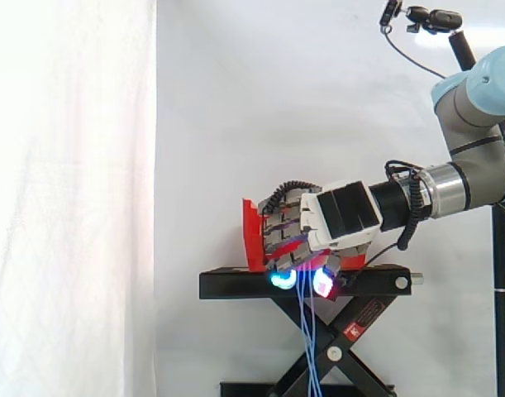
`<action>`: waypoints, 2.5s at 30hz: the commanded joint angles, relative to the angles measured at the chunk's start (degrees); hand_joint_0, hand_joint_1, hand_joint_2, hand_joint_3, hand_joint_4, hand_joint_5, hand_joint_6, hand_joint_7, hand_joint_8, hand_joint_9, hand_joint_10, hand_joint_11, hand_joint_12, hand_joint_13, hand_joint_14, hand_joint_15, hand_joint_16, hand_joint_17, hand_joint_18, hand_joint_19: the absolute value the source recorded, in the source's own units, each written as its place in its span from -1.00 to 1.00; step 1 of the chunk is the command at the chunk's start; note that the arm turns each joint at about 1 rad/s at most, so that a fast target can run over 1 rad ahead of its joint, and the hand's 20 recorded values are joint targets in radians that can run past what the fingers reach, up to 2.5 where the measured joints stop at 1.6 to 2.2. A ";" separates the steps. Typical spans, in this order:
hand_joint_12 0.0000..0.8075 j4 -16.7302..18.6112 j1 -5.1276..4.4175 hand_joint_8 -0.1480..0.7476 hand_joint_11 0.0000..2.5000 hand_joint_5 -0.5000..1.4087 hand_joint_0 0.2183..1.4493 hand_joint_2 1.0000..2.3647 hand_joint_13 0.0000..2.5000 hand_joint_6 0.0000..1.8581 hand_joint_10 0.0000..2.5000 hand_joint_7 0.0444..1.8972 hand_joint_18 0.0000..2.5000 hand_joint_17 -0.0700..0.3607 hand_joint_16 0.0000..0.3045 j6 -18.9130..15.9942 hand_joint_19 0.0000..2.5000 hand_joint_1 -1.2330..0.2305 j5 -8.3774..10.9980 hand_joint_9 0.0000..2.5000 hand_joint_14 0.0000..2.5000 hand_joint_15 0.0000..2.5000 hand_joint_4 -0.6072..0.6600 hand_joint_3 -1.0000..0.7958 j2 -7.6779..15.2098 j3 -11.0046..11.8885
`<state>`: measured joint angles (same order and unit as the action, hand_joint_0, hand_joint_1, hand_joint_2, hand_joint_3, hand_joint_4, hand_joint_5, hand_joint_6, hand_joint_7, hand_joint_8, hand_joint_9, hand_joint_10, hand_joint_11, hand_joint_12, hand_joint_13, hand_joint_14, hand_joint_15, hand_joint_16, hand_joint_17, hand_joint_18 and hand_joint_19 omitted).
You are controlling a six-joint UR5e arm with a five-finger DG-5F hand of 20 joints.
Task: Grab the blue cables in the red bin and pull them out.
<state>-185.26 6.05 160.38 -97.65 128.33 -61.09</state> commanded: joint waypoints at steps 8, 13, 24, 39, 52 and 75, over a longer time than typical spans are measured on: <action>-0.02 -0.01 -0.07 -0.05 -0.52 0.52 -0.17 -1.00 -0.47 -0.94 -0.98 -0.11 -0.60 -0.09 -0.63 0.24 -0.69 -0.67 0.00 -0.39 -0.99 -0.73 0.22 -1.00 0.08 0.00; -0.02 -0.01 -0.07 -0.04 -0.51 0.53 -0.17 -1.00 -0.46 -0.86 -0.98 -0.12 -0.60 -0.09 -0.63 0.95 -0.69 -0.66 0.00 -0.38 -0.99 -0.73 0.22 -1.00 -0.01 0.00; -0.03 -0.01 -0.07 -0.04 -0.52 0.54 -0.13 -1.00 -0.45 -0.74 -0.98 -0.14 -0.58 -0.11 -0.65 0.95 -0.69 -0.63 0.00 -0.35 -0.99 -0.73 0.22 -1.00 -0.01 0.00; -0.08 0.34 0.02 -0.07 -0.51 0.52 0.08 -1.00 -0.43 -0.43 -0.98 -0.21 -0.58 -0.15 -0.67 3.32 -0.68 -0.64 -0.09 -0.33 -0.99 -0.73 0.14 -1.00 -0.01 1.76; -0.08 -0.19 -0.07 -0.07 -0.51 0.53 0.08 -1.00 -0.43 -0.41 -0.98 -0.21 -0.57 -0.15 -0.67 3.41 -0.68 -0.63 -0.09 -0.32 -0.99 -0.73 0.15 -1.00 0.08 1.67; -0.07 -3.44 -0.60 -0.06 -0.51 0.51 0.09 -1.00 -0.43 -0.34 -0.98 -0.21 -0.57 -0.15 -0.67 -3.98 -0.68 -0.60 -0.09 -0.32 -0.99 -0.73 0.15 -1.00 -0.01 0.09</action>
<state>-188.44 5.46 157.36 -97.71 128.34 -60.93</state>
